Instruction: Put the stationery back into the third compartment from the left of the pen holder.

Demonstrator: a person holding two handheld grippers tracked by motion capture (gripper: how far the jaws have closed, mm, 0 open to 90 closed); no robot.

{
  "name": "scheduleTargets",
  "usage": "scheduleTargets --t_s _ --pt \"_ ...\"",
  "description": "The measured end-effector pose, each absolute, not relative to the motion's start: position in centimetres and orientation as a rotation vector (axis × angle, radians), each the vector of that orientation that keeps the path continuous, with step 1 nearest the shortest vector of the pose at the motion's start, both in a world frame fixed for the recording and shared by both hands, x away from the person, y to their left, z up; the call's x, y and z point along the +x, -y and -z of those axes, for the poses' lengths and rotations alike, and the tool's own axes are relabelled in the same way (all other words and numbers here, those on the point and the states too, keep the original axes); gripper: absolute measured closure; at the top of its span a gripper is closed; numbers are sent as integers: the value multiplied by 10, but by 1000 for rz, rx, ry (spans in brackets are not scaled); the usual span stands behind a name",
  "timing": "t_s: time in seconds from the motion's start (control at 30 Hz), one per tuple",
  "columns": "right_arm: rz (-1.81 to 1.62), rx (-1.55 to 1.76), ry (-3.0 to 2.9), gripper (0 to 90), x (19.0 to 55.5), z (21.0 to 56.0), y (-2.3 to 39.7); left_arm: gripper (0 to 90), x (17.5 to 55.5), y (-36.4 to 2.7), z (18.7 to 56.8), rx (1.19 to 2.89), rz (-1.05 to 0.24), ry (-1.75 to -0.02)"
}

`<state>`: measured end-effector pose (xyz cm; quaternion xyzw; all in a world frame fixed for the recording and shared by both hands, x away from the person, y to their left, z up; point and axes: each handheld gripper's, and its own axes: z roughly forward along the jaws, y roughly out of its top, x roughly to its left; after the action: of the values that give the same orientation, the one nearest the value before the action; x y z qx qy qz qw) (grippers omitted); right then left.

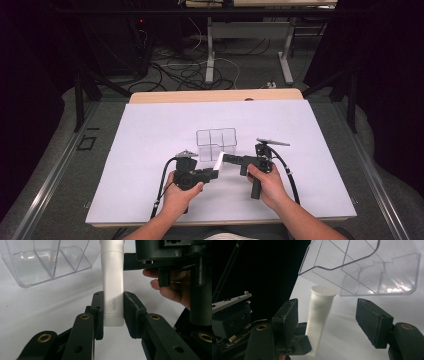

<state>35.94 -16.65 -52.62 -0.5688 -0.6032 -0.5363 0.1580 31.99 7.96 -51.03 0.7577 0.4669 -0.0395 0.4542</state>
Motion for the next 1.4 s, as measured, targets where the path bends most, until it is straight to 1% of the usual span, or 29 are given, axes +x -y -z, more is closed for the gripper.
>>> scheduleTargets --t_s 0.17,0.2,0.27,0.33,0.4,0.63,1.03,1.4 --pt "1528 -1628 1702 360 359 526 164 714 320 -70 510 1876 104 -1117" --pt "1524 -1632 1702 372 359 527 165 714 320 -68 510 1873 111 -1119" --pt "1513 -1633 1693 439 360 527 166 714 321 -64 510 1869 114 -1110" --pt "1506 -1639 1665 448 361 528 166 714 322 -61 510 1867 121 -1108" --pt "1479 -1626 1680 478 362 529 169 714 322 -58 511 1870 127 -1101" --pt "1444 -1637 1618 505 365 535 172 714 320 -53 513 1878 138 -1081" --pt "1406 -1658 1613 648 366 538 173 713 319 -51 516 1890 147 -1064" --pt "1379 -1661 1576 662 368 539 175 701 320 -51 519 1887 166 -1078"
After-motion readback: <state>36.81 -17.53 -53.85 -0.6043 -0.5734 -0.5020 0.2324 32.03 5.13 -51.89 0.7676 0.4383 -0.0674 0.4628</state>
